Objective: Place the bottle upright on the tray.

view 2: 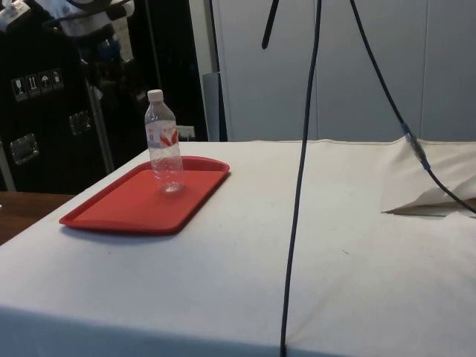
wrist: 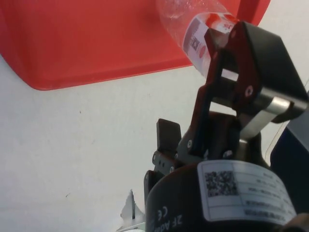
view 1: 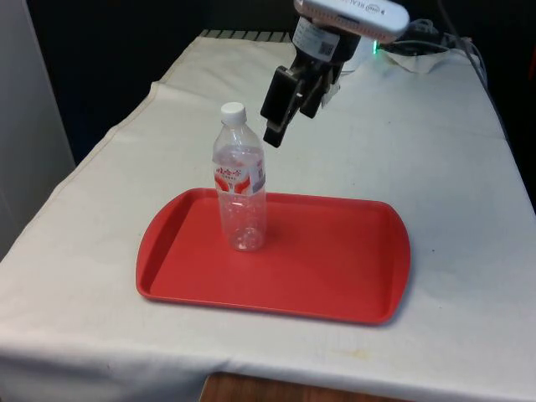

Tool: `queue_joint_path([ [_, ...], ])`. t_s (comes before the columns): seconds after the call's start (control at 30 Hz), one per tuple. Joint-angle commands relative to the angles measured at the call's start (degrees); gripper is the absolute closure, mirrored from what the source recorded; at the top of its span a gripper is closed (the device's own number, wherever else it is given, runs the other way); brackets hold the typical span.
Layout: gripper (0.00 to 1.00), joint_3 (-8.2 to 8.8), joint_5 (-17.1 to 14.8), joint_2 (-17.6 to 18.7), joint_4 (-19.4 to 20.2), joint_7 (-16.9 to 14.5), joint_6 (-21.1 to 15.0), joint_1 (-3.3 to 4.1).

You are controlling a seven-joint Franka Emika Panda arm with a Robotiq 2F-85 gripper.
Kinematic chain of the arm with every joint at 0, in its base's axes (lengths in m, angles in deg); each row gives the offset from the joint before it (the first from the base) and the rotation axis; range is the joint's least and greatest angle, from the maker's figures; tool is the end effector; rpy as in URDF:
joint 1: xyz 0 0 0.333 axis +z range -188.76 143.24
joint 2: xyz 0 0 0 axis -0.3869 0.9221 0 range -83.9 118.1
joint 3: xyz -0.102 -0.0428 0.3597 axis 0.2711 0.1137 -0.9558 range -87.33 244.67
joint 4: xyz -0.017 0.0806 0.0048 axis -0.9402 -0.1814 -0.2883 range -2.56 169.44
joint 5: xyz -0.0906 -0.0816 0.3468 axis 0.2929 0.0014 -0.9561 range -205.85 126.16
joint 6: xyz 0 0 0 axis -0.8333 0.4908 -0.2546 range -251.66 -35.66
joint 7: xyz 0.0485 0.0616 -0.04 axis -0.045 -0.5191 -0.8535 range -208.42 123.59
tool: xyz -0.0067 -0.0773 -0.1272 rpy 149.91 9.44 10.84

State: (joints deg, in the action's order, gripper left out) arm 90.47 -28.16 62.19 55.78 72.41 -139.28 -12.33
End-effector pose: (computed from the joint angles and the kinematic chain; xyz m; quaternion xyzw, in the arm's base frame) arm 0.7673 0.0069 0.3698 0.5642 -0.8070 0.1251 0.1217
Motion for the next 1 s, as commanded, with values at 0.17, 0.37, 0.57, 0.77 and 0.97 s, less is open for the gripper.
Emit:
queue_joint_path([
  [0.17, 0.00, -0.11, 0.11, -0.80, 0.23, -1.38, -0.40, 0.11],
  [0.37, 0.00, -0.11, 0.57, -1.15, 0.23, -3.09, -0.52, 0.17],
  [0.57, 0.00, 0.00, 1.15, -1.20, 0.00, -4.47, 0.11, 0.29],
  [0.77, 0.00, -0.17, 1.55, -1.78, 0.11, -6.93, -0.80, 0.29],
  [0.97, 0.00, -0.17, 2.01, -2.01, -0.17, -8.65, -0.80, 0.29],
])
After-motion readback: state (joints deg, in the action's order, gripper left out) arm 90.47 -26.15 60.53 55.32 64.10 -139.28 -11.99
